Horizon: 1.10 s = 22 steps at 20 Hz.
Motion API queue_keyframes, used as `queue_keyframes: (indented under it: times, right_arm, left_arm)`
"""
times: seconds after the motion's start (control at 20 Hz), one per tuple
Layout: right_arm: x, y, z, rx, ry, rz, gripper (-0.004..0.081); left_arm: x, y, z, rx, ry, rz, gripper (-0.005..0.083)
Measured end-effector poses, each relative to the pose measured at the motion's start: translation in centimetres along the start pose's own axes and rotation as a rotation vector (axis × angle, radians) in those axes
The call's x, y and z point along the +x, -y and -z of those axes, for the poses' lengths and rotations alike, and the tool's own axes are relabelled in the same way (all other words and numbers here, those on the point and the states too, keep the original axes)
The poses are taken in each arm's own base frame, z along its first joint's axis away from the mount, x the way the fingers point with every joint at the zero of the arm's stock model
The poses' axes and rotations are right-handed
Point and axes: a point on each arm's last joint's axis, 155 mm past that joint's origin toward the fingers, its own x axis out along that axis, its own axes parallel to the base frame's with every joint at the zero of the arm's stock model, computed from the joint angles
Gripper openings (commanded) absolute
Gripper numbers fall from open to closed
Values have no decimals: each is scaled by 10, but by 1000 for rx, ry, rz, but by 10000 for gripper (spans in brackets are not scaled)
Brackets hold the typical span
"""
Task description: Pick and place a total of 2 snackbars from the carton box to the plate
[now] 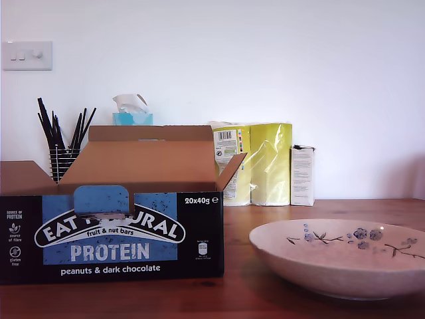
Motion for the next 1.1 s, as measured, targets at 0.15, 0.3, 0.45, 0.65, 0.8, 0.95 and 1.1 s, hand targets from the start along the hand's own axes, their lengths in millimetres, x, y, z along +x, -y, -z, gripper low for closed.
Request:
queue_keyframes:
  times: [0.15, 0.3, 0.45, 0.65, 0.8, 0.95, 1.1]
  right_arm:
    - [-1, -23, -5, -77, -88, -73, -13]
    - [7, -43, 23, -178, -281, -156, -13]
    - [11, -71, 26, -265, -363, -255, -13]
    - [14, -105, 13, -242, -353, -370, -13]
    - [21, -107, 12, -219, -356, -364, -13]
    - [24, -106, 16, -219, -373, -359, -13]
    - [25, -108, 12, -218, -353, -364, -13]
  left_arm:
    - [8, 16, -2, 80, -91, 54, -19]
    - [22, 29, 8, 170, -233, 111, -19]
    - [38, 41, 11, 220, -345, 159, -19]
    - [63, 54, 25, 196, -459, 236, -19]
    - [78, 48, 29, 130, -523, 192, -19]
    - [95, 32, 9, 63, -583, 44, 72]
    - [100, 23, -6, 40, -704, -81, 437]
